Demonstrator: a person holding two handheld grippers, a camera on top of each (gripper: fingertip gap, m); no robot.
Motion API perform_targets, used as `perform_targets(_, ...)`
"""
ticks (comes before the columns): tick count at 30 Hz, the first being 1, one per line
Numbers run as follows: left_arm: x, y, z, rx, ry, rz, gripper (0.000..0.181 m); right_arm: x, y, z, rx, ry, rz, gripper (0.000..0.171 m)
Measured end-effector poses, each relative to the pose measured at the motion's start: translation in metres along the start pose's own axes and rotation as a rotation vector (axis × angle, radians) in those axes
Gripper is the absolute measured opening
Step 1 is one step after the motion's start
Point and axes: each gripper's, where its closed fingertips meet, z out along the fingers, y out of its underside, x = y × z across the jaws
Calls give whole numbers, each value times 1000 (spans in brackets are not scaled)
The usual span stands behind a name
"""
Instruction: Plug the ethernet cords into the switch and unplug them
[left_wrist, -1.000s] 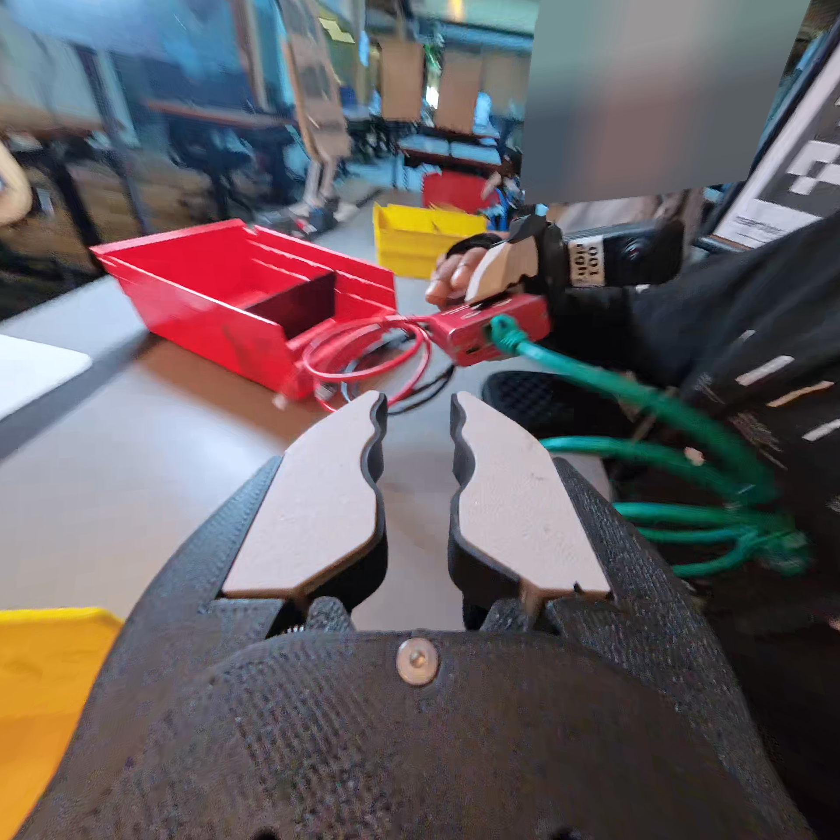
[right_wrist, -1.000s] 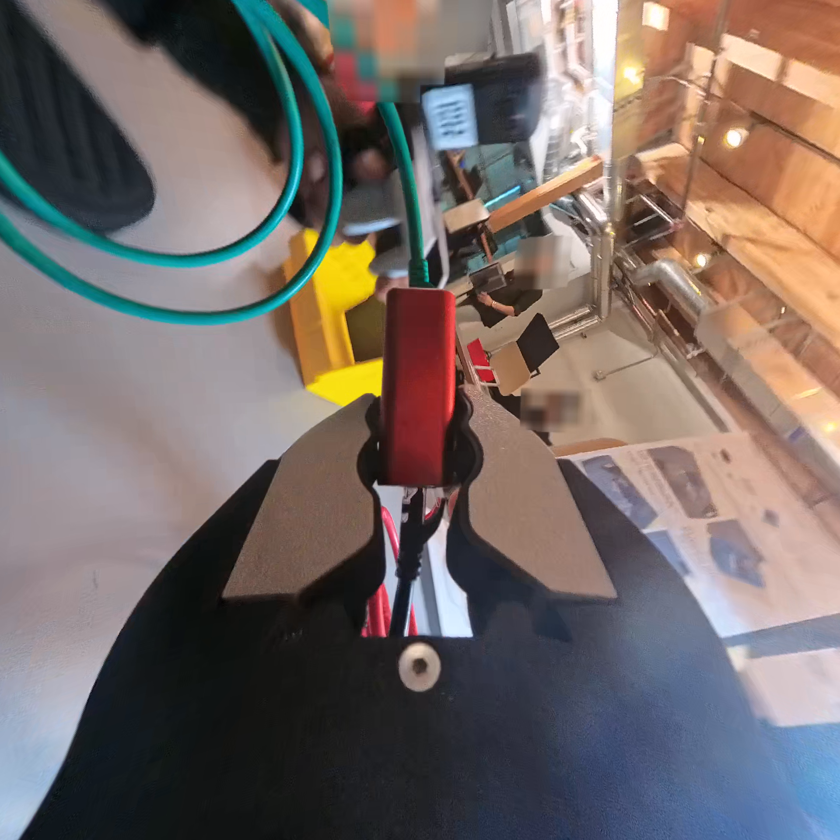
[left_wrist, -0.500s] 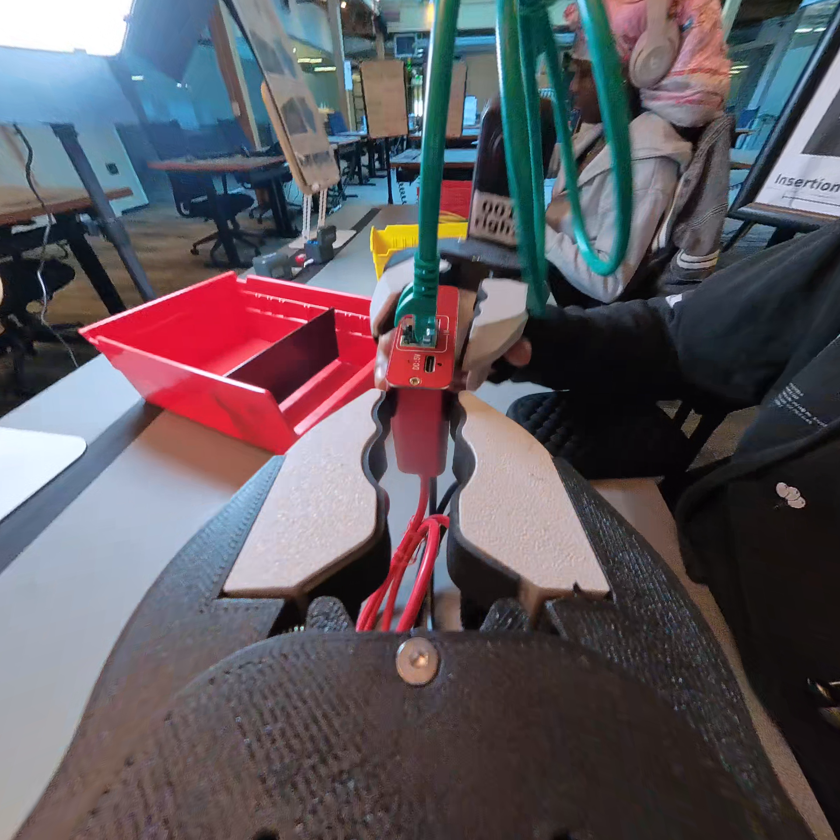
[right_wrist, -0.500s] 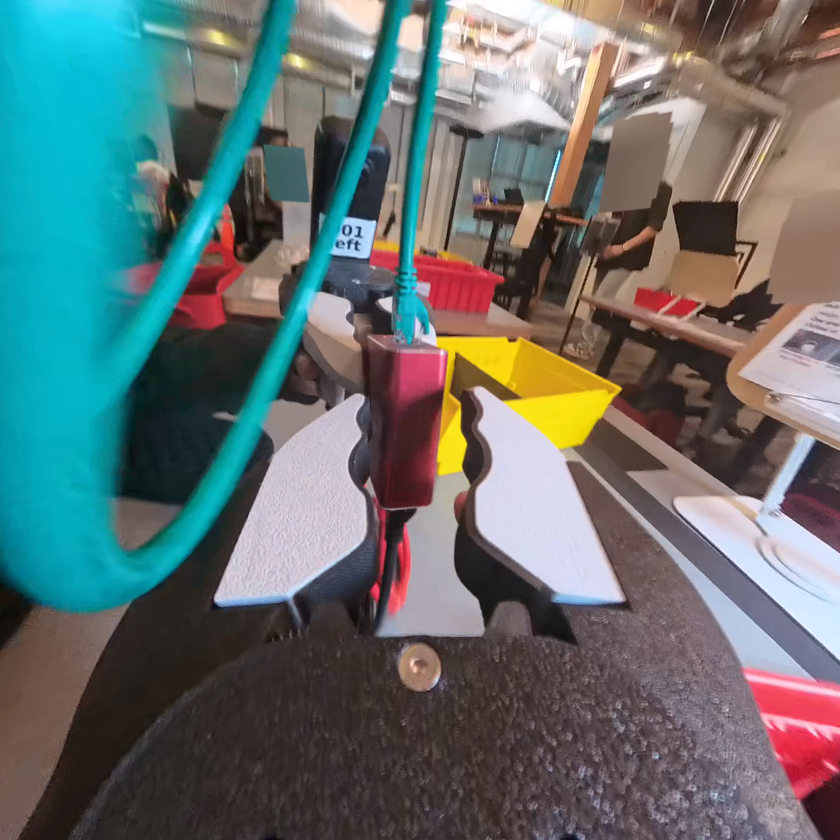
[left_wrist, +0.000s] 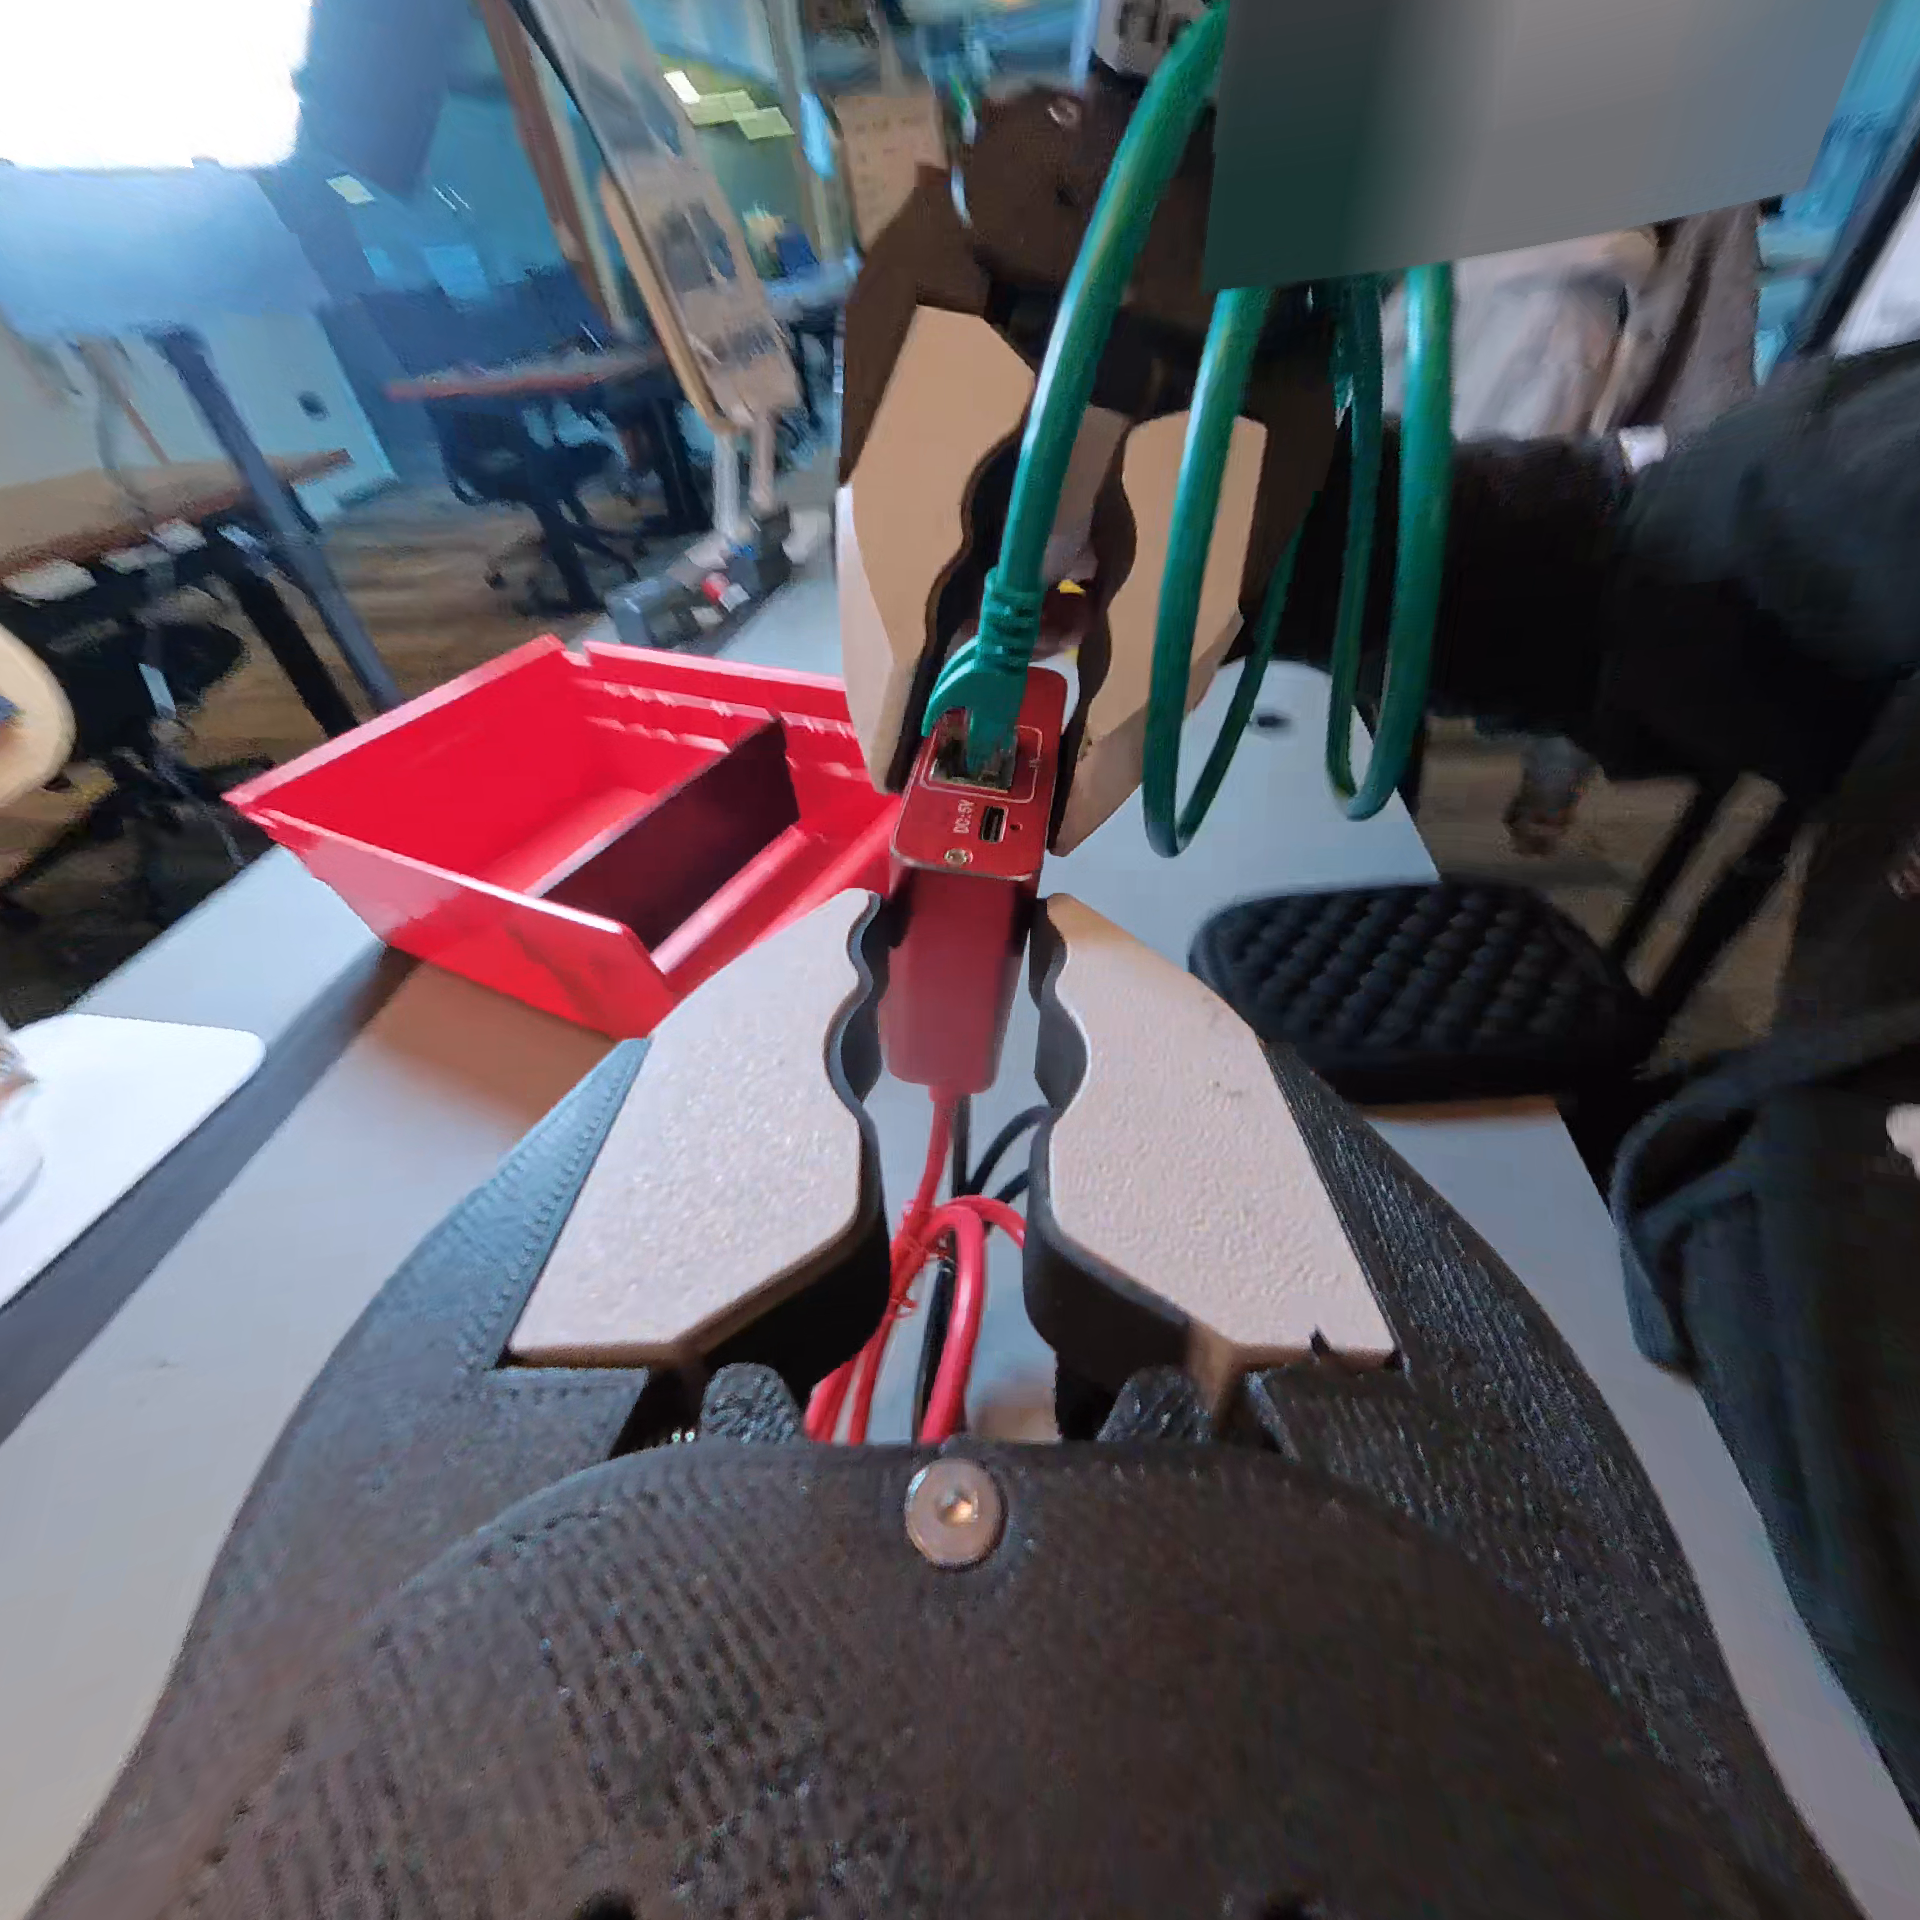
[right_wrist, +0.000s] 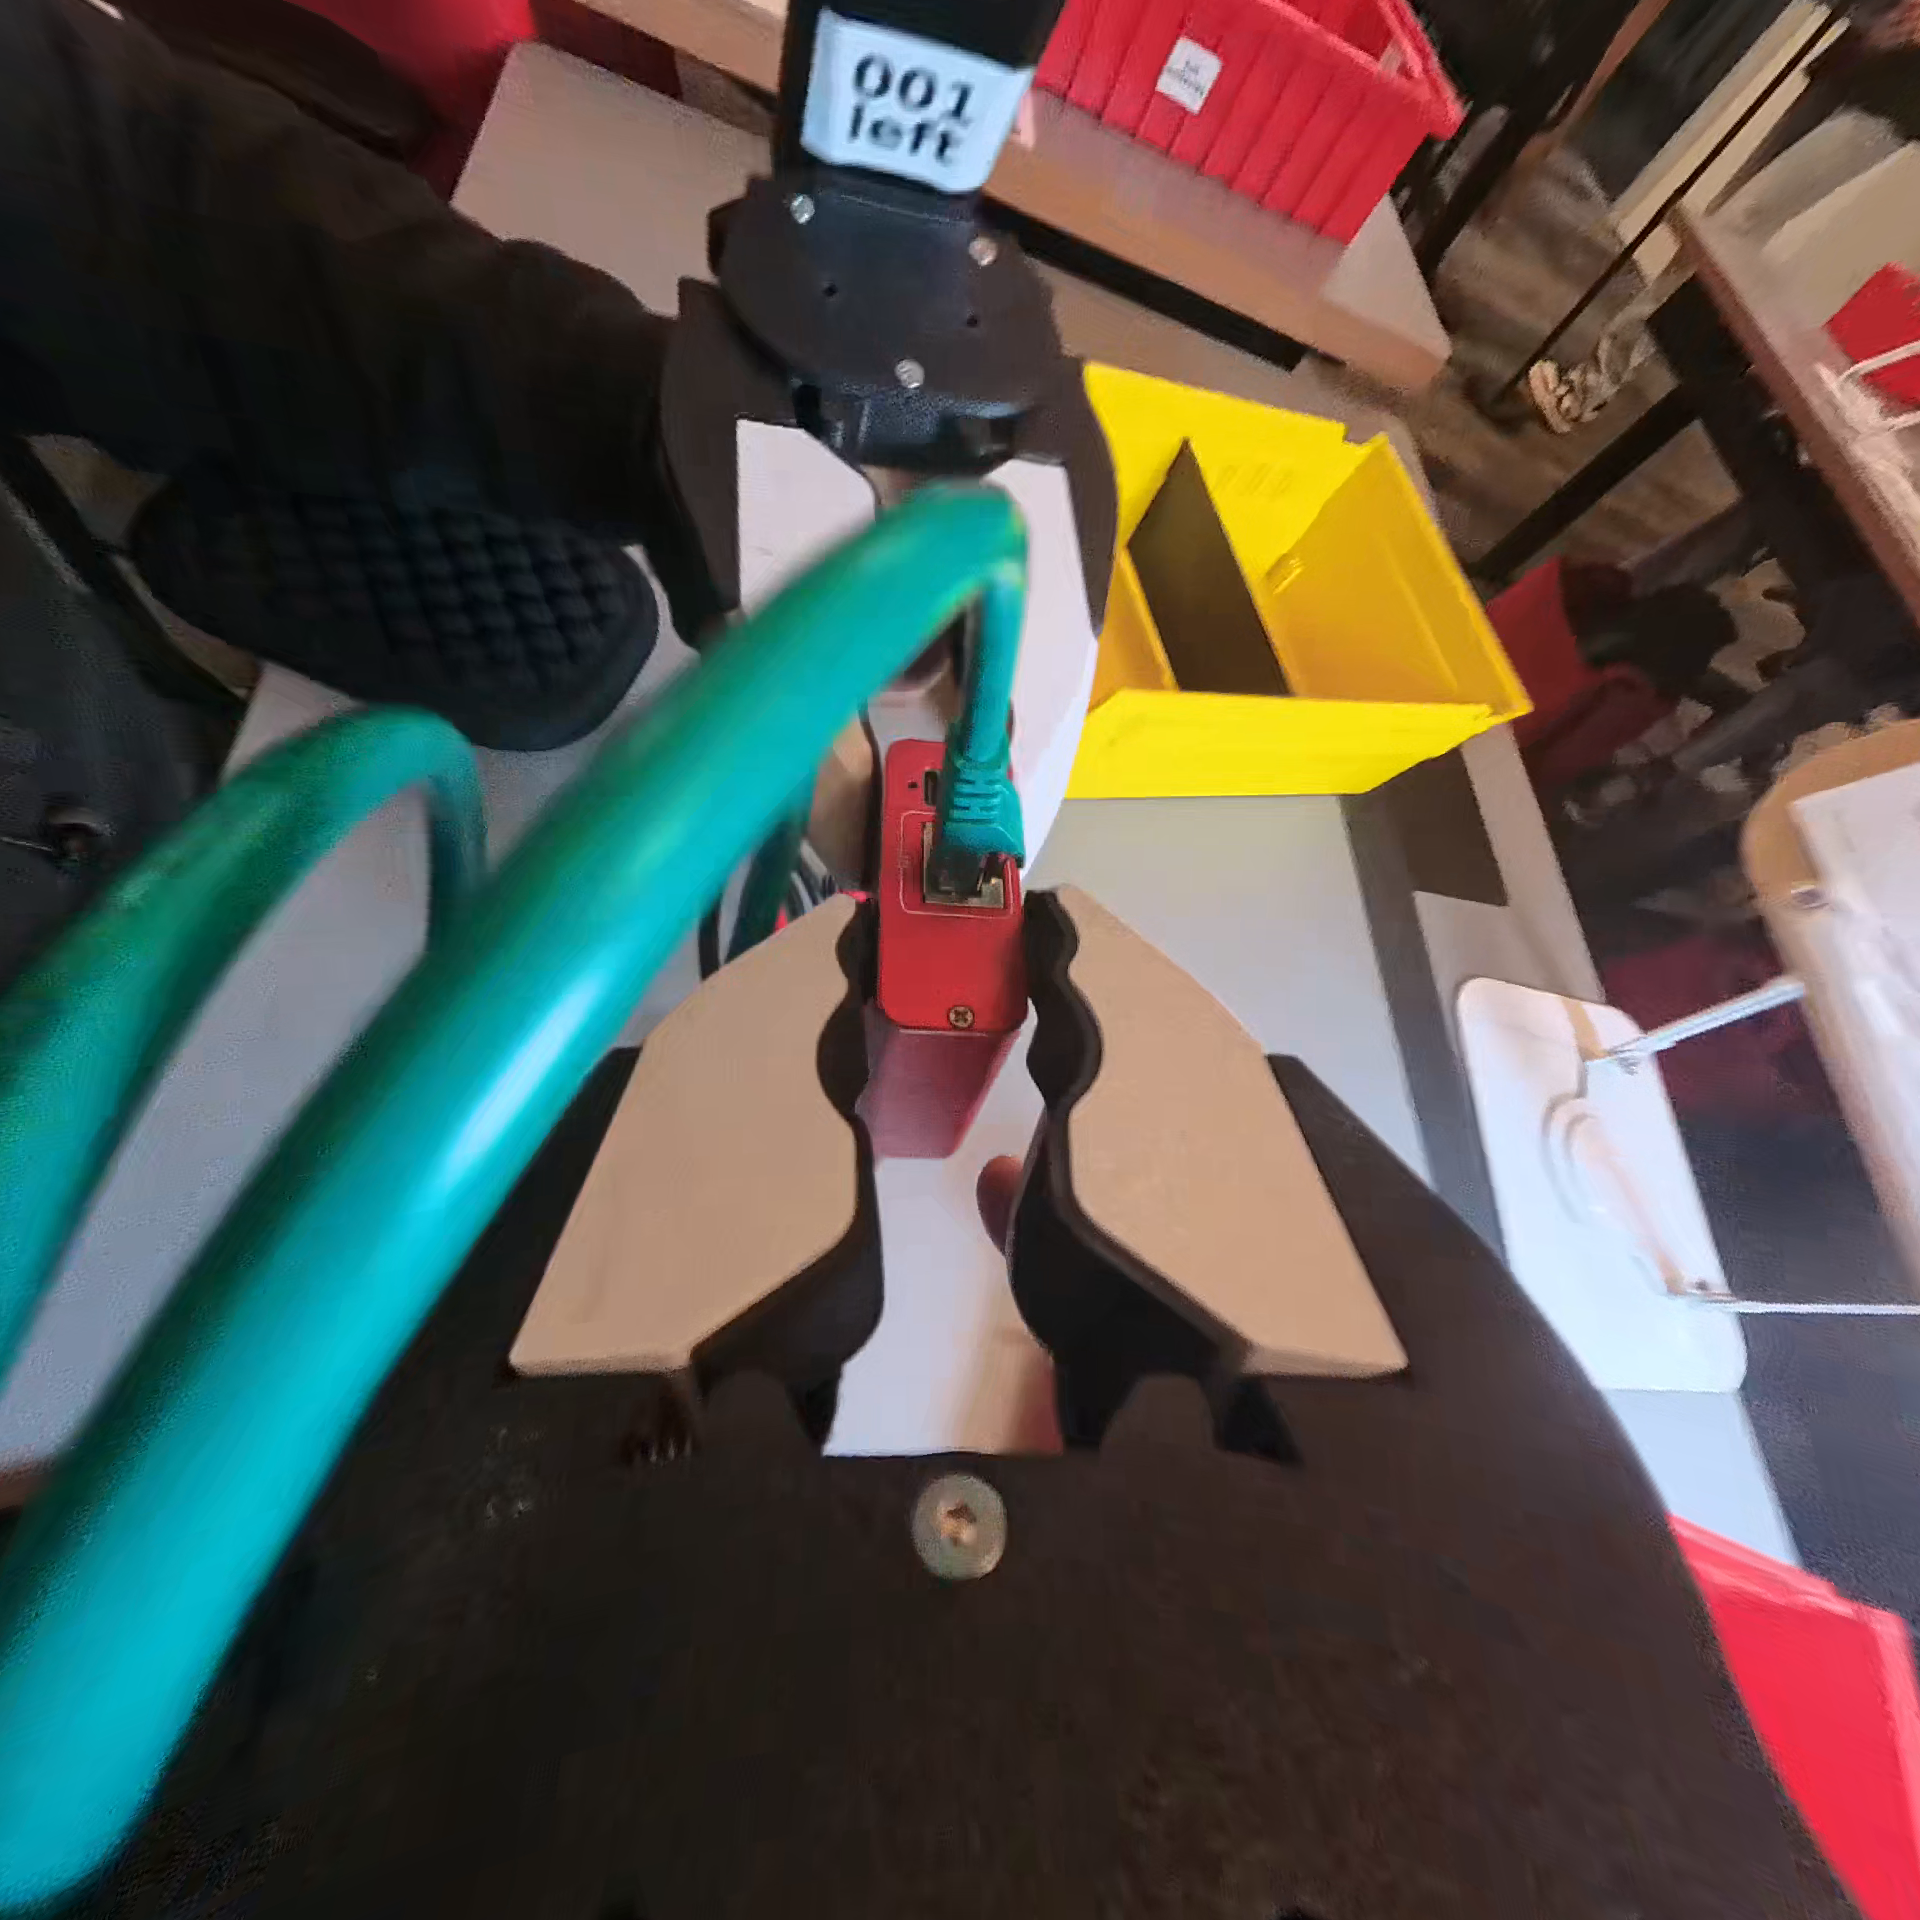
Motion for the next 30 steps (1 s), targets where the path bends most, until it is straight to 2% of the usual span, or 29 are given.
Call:
perform_targets(1, -5, -10, -4, 54, -37, -17, 26, 8, -6, -7, -8, 12, -24, 27)
perform_targets(3, -17, -23, -20, 113, -100, -50, 39, 33, -18, -28, -23, 61, -45, 27)
perform_targets(7, -35, -37, -59, 202, -238, -53, 39, 104, -40, -91, -31, 199, -6, 27)
perform_targets(12, -40, -6, -77, 186, -340, -117, 29, 191, -24, -161, -111, 375, 133, 28)
perform_targets(14, -34, 12, -73, 174, -323, -172, 27, 216, 0, -176, -155, 411, 219, 28)
perform_targets(17, -31, 41, -66, 113, -331, -200, 32, 239, 52, -177, -209, 429, 358, 27)
perform_targets(24, -42, 61, -66, 123, -306, -331, 32, 257, 197, -139, -275, 362, 857, 27)
perform_targets(27, -43, 73, -65, 103, -307, -343, 32, 264, 251, -126, -348, 409, 943, 27)
perform_targets(30, -44, 83, -62, 80, -300, -362, 32, 269, 296, -119, -530, 494, 901, 28)
